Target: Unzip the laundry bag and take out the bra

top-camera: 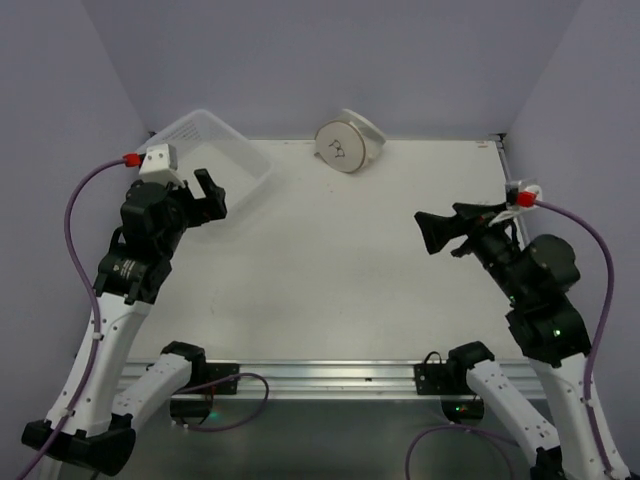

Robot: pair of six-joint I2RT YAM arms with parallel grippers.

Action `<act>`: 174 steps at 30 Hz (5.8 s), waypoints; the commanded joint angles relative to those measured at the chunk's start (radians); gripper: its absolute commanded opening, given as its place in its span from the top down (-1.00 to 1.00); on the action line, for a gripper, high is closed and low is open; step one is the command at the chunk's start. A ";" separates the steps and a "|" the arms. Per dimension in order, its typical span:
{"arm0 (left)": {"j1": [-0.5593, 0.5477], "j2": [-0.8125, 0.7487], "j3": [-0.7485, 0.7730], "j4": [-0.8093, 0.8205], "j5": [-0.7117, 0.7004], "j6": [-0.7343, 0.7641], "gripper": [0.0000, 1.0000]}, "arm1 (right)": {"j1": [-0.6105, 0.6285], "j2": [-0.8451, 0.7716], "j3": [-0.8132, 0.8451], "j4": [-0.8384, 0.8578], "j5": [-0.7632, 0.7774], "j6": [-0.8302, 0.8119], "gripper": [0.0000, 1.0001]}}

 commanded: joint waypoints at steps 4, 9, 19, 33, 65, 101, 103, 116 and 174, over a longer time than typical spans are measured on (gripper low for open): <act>-0.010 0.071 -0.022 0.006 0.086 -0.047 -1.00 | 0.003 0.234 -0.045 0.123 -0.083 0.033 -0.97; -0.010 0.087 -0.028 0.029 0.112 -0.047 -1.00 | 0.001 0.573 0.017 0.295 -0.068 -0.033 -0.97; -0.010 0.041 -0.065 0.026 0.098 -0.033 -1.00 | -0.061 1.274 0.492 0.358 -0.238 -0.074 -0.97; -0.010 0.005 -0.100 -0.043 0.089 -0.057 -1.00 | -0.081 1.860 1.103 0.304 -0.277 0.056 -0.97; -0.010 -0.031 -0.194 0.086 0.303 -0.114 -1.00 | 0.115 1.014 -0.155 1.109 -0.620 0.881 1.00; -0.031 0.696 0.038 0.282 0.980 0.053 -0.67 | 0.090 0.477 -0.185 0.123 -0.228 0.225 -0.97; -0.039 0.724 0.067 0.269 0.994 0.062 -0.58 | 0.090 0.442 -0.227 0.121 -0.224 0.237 -0.97; -0.115 0.842 0.112 0.176 0.913 0.124 0.05 | 0.092 0.325 -0.307 0.100 -0.209 0.251 -0.97; -0.195 0.440 -0.326 0.379 0.687 -0.223 -0.46 | 0.692 0.546 -0.270 0.197 0.207 0.458 -0.79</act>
